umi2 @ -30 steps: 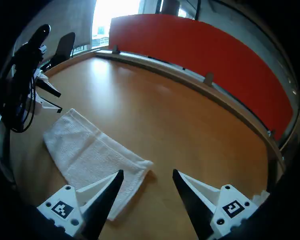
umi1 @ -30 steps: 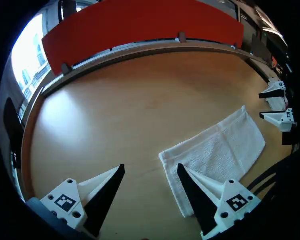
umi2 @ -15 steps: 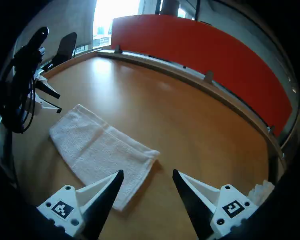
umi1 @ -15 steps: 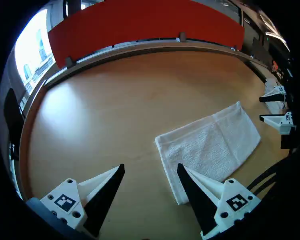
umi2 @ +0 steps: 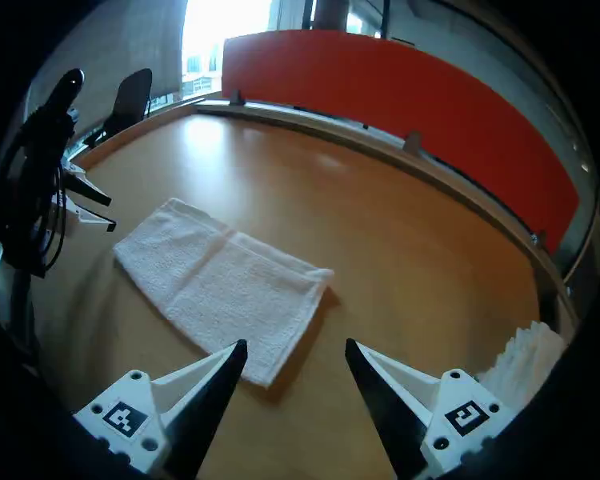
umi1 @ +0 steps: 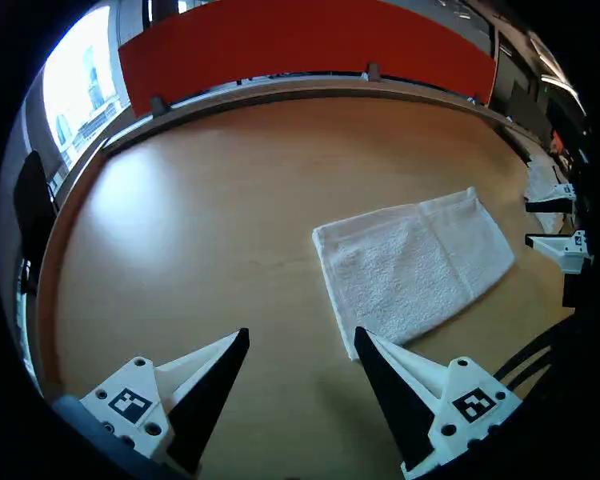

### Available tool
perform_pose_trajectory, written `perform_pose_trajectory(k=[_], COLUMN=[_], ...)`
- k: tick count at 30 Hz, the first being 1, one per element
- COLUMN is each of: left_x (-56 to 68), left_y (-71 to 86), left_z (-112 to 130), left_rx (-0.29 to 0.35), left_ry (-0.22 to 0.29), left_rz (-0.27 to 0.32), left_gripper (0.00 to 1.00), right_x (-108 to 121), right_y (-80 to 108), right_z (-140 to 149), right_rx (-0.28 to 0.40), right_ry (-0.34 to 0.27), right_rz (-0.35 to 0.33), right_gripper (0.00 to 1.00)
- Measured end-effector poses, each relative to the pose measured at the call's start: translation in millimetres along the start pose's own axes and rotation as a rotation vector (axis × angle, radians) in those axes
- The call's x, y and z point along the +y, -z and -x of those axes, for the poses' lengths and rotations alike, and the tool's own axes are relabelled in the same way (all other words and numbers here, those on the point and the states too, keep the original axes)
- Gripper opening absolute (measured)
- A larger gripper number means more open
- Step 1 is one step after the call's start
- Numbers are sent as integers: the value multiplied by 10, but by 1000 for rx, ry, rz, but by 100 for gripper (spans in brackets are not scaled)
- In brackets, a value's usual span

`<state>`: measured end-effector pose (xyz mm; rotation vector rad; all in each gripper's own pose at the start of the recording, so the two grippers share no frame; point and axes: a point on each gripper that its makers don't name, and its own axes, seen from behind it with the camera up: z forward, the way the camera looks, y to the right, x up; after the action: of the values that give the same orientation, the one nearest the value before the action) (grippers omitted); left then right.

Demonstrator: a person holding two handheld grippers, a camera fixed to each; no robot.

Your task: Fold towel

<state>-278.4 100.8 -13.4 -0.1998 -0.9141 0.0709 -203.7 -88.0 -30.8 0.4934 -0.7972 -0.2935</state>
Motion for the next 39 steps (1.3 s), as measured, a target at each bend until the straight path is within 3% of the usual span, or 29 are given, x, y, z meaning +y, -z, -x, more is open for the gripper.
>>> perform_pose_trajectory(k=[9, 16, 39], left_x=[6, -59, -307], left_y=[62, 125, 408], left_z=[131, 168, 456], left_rx=[-1, 8, 8], left_ry=[34, 46, 136], left_rz=[-7, -28, -74], left_gripper=[97, 98, 98], right_x=[-33, -34, -115], right_y=[76, 64, -63], right_z=[85, 94, 174], right_rx=[0, 0, -43], right_ry=[-27, -19, 95], right_rz=[7, -2, -96], right_gripper=[95, 95, 94])
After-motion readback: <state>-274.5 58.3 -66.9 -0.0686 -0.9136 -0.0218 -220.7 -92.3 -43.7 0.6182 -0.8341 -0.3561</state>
